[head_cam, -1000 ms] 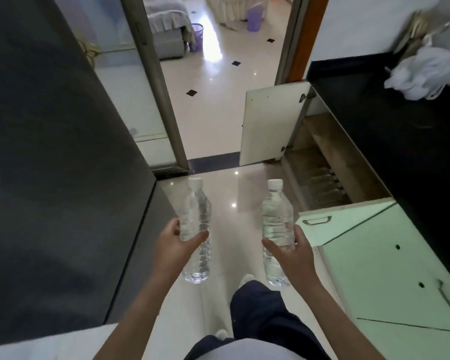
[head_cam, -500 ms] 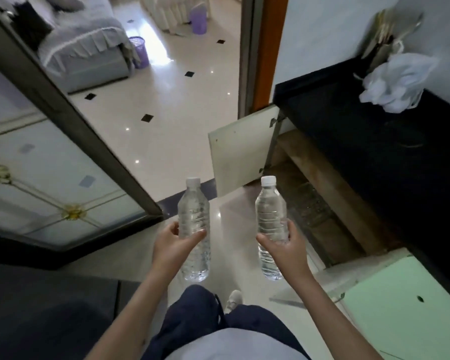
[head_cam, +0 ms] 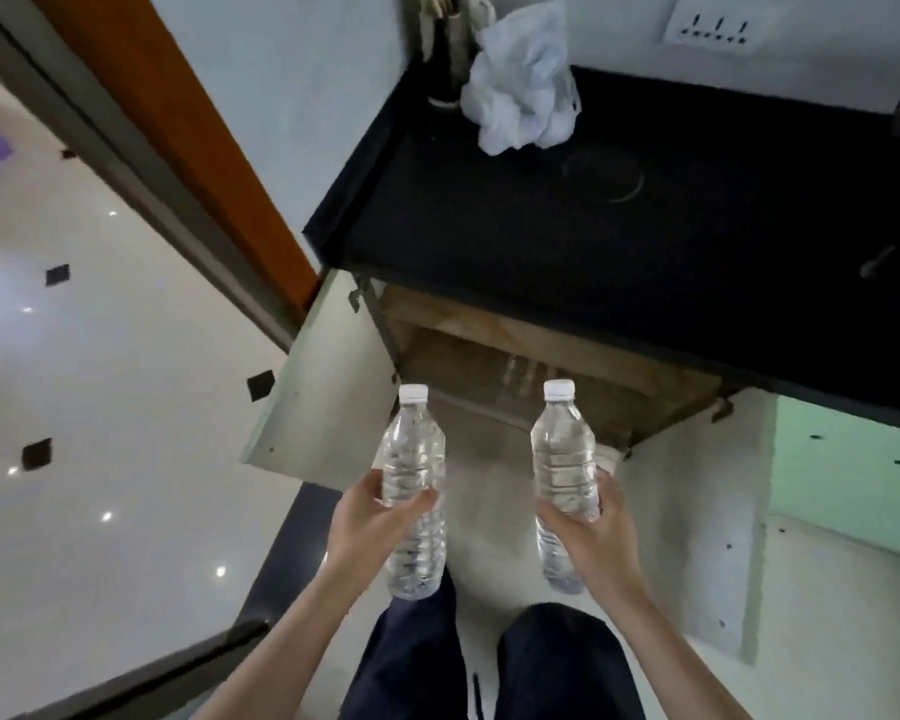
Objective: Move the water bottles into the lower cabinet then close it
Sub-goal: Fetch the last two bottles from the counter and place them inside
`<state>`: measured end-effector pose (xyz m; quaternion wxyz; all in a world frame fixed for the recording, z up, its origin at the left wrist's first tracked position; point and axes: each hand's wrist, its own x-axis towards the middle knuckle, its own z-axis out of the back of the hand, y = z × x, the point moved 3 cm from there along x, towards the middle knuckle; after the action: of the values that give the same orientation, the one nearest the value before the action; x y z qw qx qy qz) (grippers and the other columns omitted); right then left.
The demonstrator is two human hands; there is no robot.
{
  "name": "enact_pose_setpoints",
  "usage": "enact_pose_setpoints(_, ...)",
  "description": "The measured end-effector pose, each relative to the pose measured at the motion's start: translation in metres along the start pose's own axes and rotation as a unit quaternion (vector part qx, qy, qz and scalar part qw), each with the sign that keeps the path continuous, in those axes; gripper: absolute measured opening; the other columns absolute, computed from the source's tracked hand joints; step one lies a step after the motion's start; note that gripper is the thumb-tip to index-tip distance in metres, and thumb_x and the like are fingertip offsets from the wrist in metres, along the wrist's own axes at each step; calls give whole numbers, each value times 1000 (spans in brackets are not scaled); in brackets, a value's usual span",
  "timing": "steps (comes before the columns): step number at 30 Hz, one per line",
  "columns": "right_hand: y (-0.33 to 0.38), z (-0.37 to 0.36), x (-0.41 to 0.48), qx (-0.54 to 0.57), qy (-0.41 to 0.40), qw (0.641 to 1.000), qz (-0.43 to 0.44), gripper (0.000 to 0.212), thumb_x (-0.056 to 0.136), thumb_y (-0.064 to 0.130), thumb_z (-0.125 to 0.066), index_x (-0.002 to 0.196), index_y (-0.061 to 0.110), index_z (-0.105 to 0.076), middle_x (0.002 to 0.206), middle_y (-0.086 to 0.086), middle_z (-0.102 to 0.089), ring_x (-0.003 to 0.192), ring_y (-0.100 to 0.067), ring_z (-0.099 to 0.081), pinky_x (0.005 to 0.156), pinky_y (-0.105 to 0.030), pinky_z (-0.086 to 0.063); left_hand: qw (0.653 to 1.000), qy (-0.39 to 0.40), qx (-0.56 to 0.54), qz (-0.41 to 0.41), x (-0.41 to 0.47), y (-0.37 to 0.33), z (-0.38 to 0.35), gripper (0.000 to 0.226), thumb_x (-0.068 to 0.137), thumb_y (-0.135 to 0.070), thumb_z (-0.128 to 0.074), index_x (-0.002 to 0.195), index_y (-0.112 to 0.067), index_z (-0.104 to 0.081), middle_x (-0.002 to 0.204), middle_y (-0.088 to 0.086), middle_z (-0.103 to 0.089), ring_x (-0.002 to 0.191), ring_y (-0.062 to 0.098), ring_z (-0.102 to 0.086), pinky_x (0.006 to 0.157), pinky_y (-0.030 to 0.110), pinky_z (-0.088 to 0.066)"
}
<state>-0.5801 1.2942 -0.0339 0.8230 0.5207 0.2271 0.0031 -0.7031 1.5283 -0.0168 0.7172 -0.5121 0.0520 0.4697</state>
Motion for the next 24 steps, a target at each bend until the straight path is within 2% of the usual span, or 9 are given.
enact_pose_setpoints(3, -10, -16, 16, 7, -59, 997, -41, 38, 65, 38, -82, 95, 34, -60, 86, 1, -70, 75, -16, -69, 66, -36, -57, 997, 57, 50, -33, 49, -22, -5, 21, 72, -38, -81, 84, -28, -66, 74, -10, -71, 63, -4, -66, 56, 17, -45)
enact_pose_setpoints(6, -27, -29, 41, 2, -90, 994, -62, 37, 69, 27, -85, 97, 30, -61, 88, -2, -70, 77, -18, -69, 69, -39, -57, 992, 97, 73, -44, 94, -27, -23, 20, 74, -36, -81, 82, -27, -64, 72, -12, -69, 62, -8, -63, 53, 13, -41)
enact_pose_setpoints(9, -53, -44, 74, -13, -96, 992, -85, 36, 70, 25, -84, 97, 30, -61, 91, -2, -68, 79, -17, -68, 67, -32, -53, 988, 117, 88, -43, 137, -20, -51, 23, 72, -38, -81, 84, -25, -65, 75, -10, -70, 64, -4, -64, 57, 18, -44)
enact_pose_setpoints(13, -108, -66, 125, -35, -91, 989, -109, 41, 63, 43, -78, 98, 34, -58, 88, 4, -68, 80, -16, -66, 68, -34, -54, 984, 131, 114, -35, 194, 8, -99, 22, 70, -43, -80, 76, -27, -66, 70, -9, -70, 66, 4, -66, 62, 30, -53)
enact_pose_setpoints(15, -141, -79, 153, -43, -85, 989, -116, 39, 66, 39, -80, 98, 32, -59, 84, 6, -68, 79, -17, -67, 68, -35, -54, 983, 130, 124, -28, 227, 29, -125, 24, 68, -46, -80, 76, -27, -67, 69, -10, -70, 65, 2, -65, 61, 27, -52)
enact_pose_setpoints(17, -182, -92, 184, -43, -79, 988, -123, 37, 71, 30, -84, 99, 27, -60, 85, 4, -69, 78, -16, -67, 67, -30, -52, 983, 131, 128, -14, 265, 54, -155, 28, 66, -50, -79, 79, -28, -67, 71, -11, -70, 65, 1, -65, 59, 23, -50)
enact_pose_setpoints(19, -226, -104, 215, -50, -70, 989, -123, 42, 72, 28, -85, 104, 23, -60, 89, 4, -69, 80, -14, -67, 69, -26, -51, 982, 138, 127, -16, 302, 79, -187, 37, 62, -58, -76, 81, -28, -67, 75, -11, -72, 69, 5, -68, 65, 27, -56)
enact_pose_setpoints(21, -271, -114, 250, -54, -69, 989, -119, 44, 72, 29, -86, 106, 24, -60, 92, 5, -69, 83, -14, -67, 75, -29, -53, 982, 149, 113, -27, 342, 105, -221, 45, 56, -65, -74, 80, -28, -68, 75, -10, -73, 70, 9, -71, 71, 33, -59)
enact_pose_setpoints(24, -327, -122, 303, -39, -84, 990, -110, 35, 74, 21, -85, 94, 29, -58, 88, 6, -70, 79, -10, -66, 68, -22, -48, 982, 163, 87, -36, 405, 135, -271, 40, 59, -60, -80, 81, -27, -72, 74, -11, -75, 67, 8, -72, 74, 36, -61)
